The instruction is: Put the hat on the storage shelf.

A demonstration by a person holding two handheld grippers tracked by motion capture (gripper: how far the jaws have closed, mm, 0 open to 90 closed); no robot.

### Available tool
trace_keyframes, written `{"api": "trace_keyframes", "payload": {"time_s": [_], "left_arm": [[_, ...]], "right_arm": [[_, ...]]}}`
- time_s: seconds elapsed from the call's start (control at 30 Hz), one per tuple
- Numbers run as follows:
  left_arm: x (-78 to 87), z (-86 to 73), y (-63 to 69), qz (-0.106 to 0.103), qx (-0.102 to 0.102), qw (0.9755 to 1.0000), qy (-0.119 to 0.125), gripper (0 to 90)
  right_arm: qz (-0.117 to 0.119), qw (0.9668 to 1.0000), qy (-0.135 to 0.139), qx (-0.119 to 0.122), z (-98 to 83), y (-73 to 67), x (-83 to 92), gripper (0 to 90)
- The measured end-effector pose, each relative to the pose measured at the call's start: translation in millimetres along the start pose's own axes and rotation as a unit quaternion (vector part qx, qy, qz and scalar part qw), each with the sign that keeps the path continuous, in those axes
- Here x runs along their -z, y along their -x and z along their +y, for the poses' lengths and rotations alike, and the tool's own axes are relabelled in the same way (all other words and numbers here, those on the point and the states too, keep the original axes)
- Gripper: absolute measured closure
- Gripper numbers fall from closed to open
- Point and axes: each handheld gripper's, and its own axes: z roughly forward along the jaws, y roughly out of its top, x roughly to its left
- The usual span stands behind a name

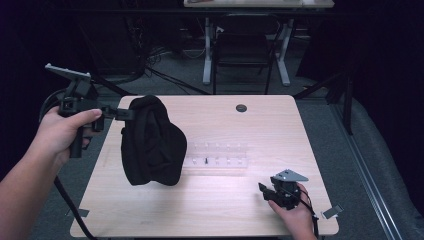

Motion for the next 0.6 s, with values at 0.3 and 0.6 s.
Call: {"api": "trace_keyframes", "payload": {"time_s": [0.3,0.6], "left_arm": [[-17.3,10.0,2.1,-0.004,0.011,0.9999,0.012,85.6],[-36.1,21.0,10.1,-0.01,0.01,0.9998,0.015,85.6]], "right_arm": [[0.003,1.0,0.001,-0.001,0.1,0.6,0.4,46.4],[0.002,1.0,-0.002,0.002,0.2,0.4,-0.3,46.4]]}}
